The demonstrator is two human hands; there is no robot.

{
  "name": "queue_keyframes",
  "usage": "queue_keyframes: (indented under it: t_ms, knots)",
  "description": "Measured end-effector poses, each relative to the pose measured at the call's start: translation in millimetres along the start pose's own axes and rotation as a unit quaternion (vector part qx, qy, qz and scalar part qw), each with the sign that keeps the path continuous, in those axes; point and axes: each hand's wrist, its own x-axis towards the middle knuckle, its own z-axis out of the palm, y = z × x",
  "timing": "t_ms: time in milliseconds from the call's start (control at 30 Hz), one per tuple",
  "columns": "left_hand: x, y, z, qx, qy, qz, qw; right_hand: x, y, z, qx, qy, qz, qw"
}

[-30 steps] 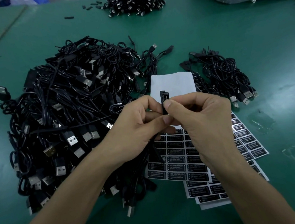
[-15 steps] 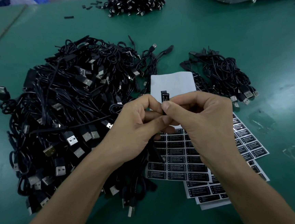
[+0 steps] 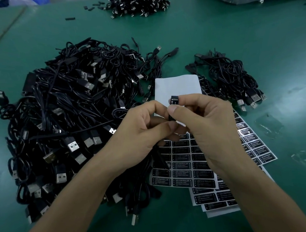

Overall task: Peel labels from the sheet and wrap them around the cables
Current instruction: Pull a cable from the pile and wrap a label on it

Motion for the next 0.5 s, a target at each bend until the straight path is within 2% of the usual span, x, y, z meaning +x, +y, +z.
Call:
queue_keyframes:
  t_ms: [167,367,500]
  knots:
    - [-0.9,-0.4,0.9,0.028,0.024,0.004,0.999,-0.1,0.7,1.7,-0.022,0.005,-0.034,0.999]
    - [-1.0,0.7,2.7,0.031,0.037,0.042,0.998,-2.9,-2.7,2.8,0.005,-0.017,-0.051,0.999]
    - [-1.3,3.5,-0.5,0.038,0.036,0.049,0.997,-5.3,-3.6,4.7,-0.042,-0.009,-0.067,0.997]
